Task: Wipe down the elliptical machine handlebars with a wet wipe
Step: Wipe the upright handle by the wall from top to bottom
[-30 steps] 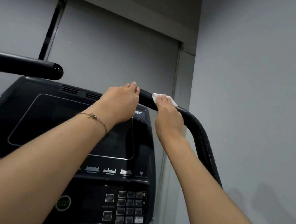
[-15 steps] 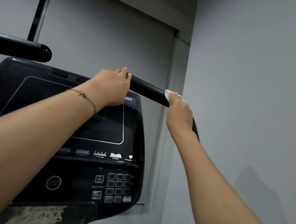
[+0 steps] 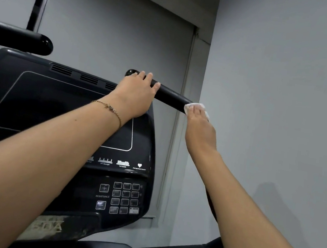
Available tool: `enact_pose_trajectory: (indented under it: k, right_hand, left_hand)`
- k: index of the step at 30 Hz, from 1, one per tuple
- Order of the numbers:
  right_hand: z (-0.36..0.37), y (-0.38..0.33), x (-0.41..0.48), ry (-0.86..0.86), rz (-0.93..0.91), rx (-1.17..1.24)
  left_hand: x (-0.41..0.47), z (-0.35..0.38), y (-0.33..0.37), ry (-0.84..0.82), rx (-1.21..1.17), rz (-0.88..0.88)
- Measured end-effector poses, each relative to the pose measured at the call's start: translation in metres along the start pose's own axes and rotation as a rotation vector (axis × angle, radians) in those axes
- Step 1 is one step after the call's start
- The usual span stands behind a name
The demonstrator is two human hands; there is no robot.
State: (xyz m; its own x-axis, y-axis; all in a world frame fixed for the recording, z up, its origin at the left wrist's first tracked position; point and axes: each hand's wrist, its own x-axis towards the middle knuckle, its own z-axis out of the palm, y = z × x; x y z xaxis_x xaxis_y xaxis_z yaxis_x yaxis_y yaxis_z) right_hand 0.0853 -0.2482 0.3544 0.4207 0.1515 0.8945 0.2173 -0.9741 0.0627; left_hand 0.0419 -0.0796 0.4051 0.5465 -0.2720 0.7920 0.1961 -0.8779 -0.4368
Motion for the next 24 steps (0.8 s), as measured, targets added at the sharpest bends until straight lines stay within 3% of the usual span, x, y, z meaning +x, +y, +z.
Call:
enact_pose_trajectory:
  k: [6, 10, 15, 20, 24]
  right_hand:
    - [-0.002, 0.008, 0.004, 0.017, 0.044, 0.063]
    - [0.001, 0.017, -0.012, -0.055, 0.022, -0.082]
    - [-0.004, 0.018, -0.002, -0.040, 0.047, -0.026]
    - [-0.001, 0.037, -0.031, -0.133, -0.041, -0.162]
    - [-0.006, 0.032, -0.020, -0.112, 0.021, -0.088]
  left_hand:
    - [0.000, 0.011, 0.001, 0.000, -0.090, -0.003]
    - [-0.001, 0.011, 0.002, 0.000, -0.121, -0.012]
    - [0.002, 0.013, 0.001, -0.006, -0.163, -0.008]
    - [0.001, 0.009, -0.007, -0.014, -0.207, 0.025]
    - [0.004, 0.005, -0.007, -0.036, -0.195, 0.016]
